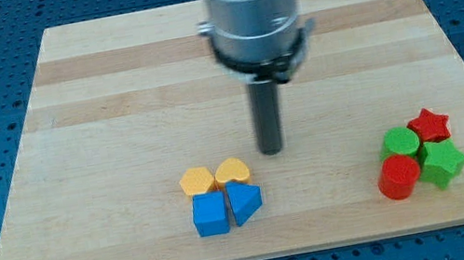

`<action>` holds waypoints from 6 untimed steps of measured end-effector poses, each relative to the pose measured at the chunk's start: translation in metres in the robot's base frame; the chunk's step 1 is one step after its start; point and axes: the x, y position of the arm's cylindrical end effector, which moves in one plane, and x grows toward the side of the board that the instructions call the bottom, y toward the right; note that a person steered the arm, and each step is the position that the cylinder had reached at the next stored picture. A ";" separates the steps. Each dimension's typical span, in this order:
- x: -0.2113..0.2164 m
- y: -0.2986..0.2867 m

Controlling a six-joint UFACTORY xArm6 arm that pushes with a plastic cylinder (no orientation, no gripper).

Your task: Move the yellow heart to the top right of the blue triangle

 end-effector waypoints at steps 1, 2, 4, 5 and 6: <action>0.010 0.039; 0.046 0.039; 0.112 0.034; 0.116 0.000; 0.052 -0.065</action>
